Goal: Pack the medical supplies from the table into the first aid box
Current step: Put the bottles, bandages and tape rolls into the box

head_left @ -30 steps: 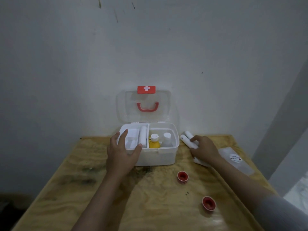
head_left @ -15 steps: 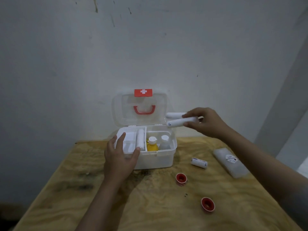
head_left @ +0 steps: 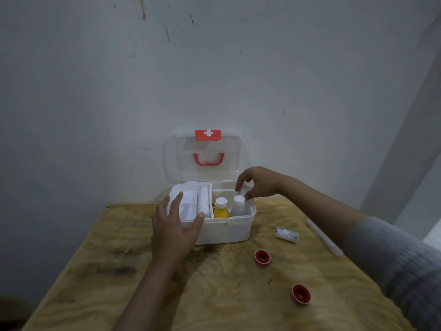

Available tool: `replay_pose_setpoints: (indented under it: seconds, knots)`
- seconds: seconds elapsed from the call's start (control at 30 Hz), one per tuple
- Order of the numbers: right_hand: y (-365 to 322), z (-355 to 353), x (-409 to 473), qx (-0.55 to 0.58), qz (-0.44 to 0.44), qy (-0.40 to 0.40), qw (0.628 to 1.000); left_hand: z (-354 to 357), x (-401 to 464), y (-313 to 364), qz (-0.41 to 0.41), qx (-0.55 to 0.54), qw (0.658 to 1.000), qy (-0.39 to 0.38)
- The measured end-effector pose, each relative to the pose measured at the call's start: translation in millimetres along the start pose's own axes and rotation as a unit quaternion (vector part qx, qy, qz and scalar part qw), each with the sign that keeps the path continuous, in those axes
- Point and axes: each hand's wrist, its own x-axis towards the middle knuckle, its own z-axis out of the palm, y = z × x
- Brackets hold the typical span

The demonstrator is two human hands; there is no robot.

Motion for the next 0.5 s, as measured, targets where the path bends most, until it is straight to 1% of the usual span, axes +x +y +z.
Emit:
replay_pose_setpoints:
  seconds: [0.13,0.2,0.27,0.37,0.5]
  knots:
    - [14,-1,-22,0.043,0.000,0.094,0.995,1,0,0,0.001,-0.004,1.000,0.005]
    - [27,-3,-39,0.048,0.011,0.124,0.991,1,0,0,0.002,-0.006,1.000,0.005]
    - [45,-4,-59,0.033,0.040,0.129,0.990,1,0,0,-0.002,-0.009,1.000,0.004]
    - [73,3,-96,0.003,0.107,0.116,0.987,2,-1,-1,0.003,-0.012,1.000,0.008]
    - [103,32,-143,-0.046,0.211,0.117,0.969,2,-1,-2,0.007,-0.015,1.000,0.012]
